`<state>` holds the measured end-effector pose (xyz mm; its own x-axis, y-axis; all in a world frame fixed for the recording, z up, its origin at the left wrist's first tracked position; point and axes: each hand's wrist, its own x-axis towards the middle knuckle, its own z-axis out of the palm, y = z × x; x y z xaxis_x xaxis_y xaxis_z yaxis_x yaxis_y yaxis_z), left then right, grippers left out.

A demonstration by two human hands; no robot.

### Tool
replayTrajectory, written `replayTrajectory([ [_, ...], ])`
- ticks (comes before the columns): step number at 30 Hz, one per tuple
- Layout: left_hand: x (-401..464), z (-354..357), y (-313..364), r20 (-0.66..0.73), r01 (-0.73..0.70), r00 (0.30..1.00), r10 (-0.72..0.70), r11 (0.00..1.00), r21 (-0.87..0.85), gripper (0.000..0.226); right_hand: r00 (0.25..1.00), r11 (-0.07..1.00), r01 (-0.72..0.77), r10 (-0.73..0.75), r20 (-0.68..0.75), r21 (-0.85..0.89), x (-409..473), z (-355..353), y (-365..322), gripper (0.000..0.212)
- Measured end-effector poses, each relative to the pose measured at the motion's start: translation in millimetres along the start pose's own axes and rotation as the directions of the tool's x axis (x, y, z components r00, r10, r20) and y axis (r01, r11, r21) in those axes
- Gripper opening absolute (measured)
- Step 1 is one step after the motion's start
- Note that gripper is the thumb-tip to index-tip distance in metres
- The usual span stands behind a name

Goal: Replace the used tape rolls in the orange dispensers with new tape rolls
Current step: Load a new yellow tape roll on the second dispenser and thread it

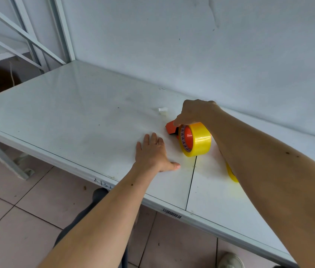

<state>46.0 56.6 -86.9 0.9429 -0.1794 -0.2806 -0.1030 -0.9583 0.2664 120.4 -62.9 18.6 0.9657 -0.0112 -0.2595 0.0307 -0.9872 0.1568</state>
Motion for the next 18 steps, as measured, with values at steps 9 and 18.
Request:
replayTrajectory([
  [9,-1.9,0.3,-1.3,-0.016,-0.017,1.000,0.018,0.998,0.053,0.115,1.000,1.000,-0.003,0.003,-0.002,0.020,-11.6,1.1,2.4,0.033],
  [18,-1.0,0.0,1.3,0.000,-0.010,1.000,0.010,0.997,0.082,0.114,0.994,0.999,-0.035,0.035,-0.108,0.006,-12.1,11.7,2.4,0.029],
])
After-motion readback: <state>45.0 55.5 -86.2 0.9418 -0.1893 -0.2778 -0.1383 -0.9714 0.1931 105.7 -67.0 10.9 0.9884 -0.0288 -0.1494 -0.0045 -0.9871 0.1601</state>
